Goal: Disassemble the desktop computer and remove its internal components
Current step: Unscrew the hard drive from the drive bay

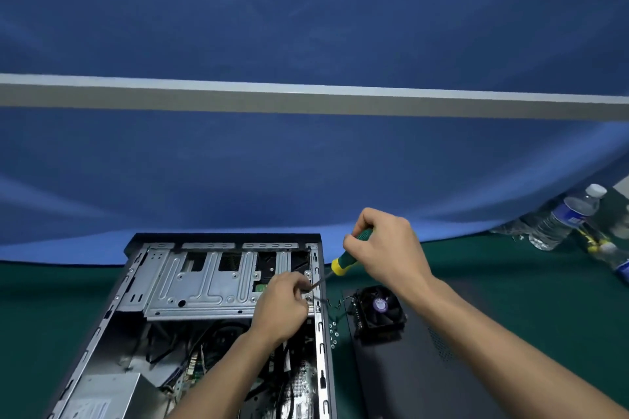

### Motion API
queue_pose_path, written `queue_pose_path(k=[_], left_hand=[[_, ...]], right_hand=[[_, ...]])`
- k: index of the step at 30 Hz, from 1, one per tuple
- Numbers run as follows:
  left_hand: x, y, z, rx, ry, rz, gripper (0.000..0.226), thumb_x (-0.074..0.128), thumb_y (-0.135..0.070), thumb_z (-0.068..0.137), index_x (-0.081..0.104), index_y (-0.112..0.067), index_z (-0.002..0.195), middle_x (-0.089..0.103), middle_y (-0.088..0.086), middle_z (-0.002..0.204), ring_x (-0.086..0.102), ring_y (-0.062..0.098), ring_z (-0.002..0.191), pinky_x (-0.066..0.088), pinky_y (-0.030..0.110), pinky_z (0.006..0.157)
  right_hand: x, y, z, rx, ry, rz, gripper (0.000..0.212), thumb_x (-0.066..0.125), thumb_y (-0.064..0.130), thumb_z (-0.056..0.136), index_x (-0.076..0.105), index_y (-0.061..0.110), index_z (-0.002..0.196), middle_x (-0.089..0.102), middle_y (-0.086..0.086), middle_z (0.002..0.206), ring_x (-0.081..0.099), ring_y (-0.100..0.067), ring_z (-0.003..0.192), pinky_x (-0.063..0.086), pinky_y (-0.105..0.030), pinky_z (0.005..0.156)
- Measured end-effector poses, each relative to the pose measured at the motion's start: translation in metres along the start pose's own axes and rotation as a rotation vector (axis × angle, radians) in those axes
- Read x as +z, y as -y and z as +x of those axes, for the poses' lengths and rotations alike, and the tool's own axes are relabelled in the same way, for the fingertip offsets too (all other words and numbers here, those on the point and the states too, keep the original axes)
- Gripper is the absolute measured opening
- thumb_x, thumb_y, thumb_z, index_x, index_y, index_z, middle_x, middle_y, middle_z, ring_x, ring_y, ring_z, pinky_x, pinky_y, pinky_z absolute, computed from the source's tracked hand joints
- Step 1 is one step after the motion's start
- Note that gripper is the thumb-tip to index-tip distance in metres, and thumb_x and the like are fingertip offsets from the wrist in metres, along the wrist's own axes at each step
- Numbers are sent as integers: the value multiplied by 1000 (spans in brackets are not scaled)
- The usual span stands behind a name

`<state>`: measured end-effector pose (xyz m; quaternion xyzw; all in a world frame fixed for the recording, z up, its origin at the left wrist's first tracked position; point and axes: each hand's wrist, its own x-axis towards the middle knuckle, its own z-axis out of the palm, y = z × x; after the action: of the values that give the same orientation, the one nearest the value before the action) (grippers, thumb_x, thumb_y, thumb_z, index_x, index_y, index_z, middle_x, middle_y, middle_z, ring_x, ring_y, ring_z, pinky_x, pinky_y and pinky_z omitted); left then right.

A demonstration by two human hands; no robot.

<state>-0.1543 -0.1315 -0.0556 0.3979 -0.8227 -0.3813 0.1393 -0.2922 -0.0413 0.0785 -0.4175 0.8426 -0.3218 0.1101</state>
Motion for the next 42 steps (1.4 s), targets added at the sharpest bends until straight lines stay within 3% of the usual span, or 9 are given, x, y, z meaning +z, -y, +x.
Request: queue_pose_path(k=[4,9,16,26,29,33,35,39,42], left_hand=[[-1,7,2,-43,-8,-127,26,44,5,84,60,-16,84,56,-4,93,50,10,83,38,20,68],[-3,8,2,-26,52,-46,31,49,10,73,59,-16,86,49,-4,94,45,11,93,36,13,74],[-2,8,5,-13,13,-52,26,58,3,80,64,-16,97,45,-9,88,43,7,90,32,14,78],[-3,9,7,-10,11,-50,29,57,3,79,67,-15,99,47,-7,88,43,9,92,33,14,78],[-3,9,7,-12,10,-46,30,55,4,78,67,-15,97,46,-7,86,42,9,91,31,13,76],[-3,7,7,-19,16,-36,32,52,6,76,68,-15,95,46,-9,85,41,9,92,31,11,73],[-4,7,6,-15,18,-23,32,50,5,77,69,-15,93,49,-7,89,42,10,95,34,12,75],[-5,8,6,-3,38,-2,29,49,3,78,69,-16,89,52,-3,94,42,12,97,34,14,75],[-6,6,6,-24,45,-17,30,49,5,76,67,-17,87,51,-4,92,41,11,94,31,14,71]], right_hand=[[5,4,7,-29,-15,-86,15,62,24,73,51,22,64,49,11,43,40,-7,39,23,-16,35],[8,4,10,-14,-2,-102,14,62,22,74,51,21,65,51,15,43,38,-7,37,24,-15,33],[9,5,13,-7,30,-102,13,61,20,74,52,20,65,53,8,46,34,-8,35,24,-14,32],[12,28,20,-2,128,-228,12,58,18,78,50,16,69,50,3,55,41,-16,49,28,-24,43],[15,45,25,9,192,-324,9,54,17,79,51,9,75,59,-6,67,49,-23,61,33,-25,49],[17,70,29,-1,251,-655,35,45,37,91,41,13,65,48,0,63,45,-21,59,27,-25,48],[19,77,28,-52,269,-740,38,39,38,95,39,14,65,44,0,64,43,-20,57,25,-26,47],[15,80,30,-174,458,-570,12,52,22,88,43,14,87,47,-1,75,46,-24,71,29,-29,49],[10,79,25,-141,496,-532,17,58,19,85,43,16,92,51,-2,87,47,-22,76,31,-28,50]])
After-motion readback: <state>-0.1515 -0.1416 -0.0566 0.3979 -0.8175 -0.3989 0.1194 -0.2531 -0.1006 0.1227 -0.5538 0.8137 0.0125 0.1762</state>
